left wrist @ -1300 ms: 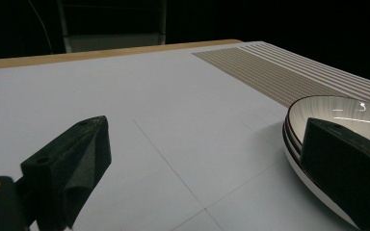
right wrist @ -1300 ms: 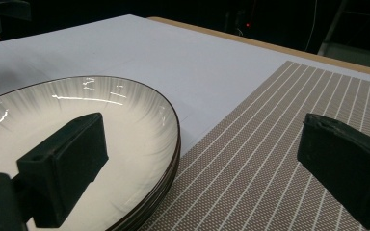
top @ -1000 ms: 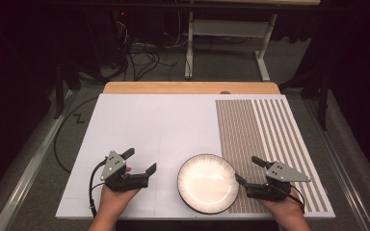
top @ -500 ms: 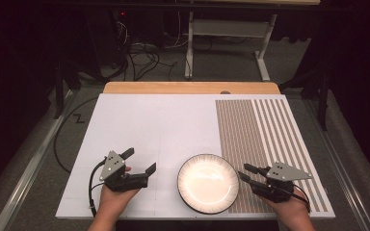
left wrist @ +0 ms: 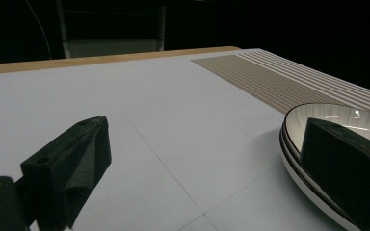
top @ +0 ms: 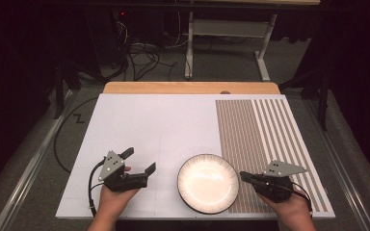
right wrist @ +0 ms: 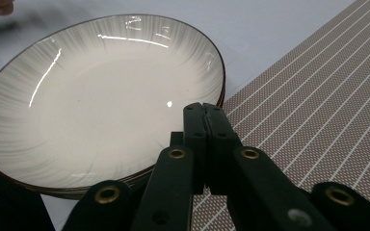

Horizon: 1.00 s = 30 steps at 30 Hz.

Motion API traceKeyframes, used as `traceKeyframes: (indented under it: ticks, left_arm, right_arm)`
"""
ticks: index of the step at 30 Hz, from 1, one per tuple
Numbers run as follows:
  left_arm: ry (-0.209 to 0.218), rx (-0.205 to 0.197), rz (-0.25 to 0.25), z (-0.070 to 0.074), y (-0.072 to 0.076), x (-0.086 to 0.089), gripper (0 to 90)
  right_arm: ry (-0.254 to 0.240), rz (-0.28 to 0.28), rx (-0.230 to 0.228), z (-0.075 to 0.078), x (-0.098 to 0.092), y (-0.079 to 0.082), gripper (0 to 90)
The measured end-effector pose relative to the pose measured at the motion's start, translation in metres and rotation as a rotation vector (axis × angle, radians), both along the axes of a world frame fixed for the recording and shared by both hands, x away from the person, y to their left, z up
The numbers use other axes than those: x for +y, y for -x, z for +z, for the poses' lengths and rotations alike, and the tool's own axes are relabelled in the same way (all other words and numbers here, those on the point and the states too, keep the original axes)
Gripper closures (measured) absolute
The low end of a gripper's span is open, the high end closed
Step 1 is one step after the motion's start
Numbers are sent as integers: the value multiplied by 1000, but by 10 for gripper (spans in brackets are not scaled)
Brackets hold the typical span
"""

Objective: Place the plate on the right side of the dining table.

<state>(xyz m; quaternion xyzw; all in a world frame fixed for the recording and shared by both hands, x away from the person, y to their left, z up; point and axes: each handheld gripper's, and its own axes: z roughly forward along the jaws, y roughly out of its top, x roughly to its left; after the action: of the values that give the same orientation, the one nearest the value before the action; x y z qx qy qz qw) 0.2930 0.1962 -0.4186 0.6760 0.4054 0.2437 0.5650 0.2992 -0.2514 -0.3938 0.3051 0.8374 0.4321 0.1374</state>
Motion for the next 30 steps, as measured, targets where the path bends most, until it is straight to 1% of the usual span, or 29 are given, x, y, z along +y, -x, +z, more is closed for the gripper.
traceKeyframes:
  ticks: [5,10,18,24,25,30]
  left_arm:
    - [4,-4,-2,0,1,0,48]
    - [10,-2,-11,0,0,-1,48]
    - [10,-2,-14,-1,0,-1,48]
    - [11,-4,-16,-1,0,-1,48]
    - [11,-3,-16,-1,0,-1,48]
    - [10,-4,-18,-1,0,-2,48]
  right_arm:
    - [34,18,12,1,4,2,900]
    - [75,35,9,1,7,3,900]
    - [104,48,6,1,10,4,900]
    - [114,49,7,1,11,5,900]
    - [130,53,0,2,12,5,900]
    - [153,49,-5,3,15,6,900]
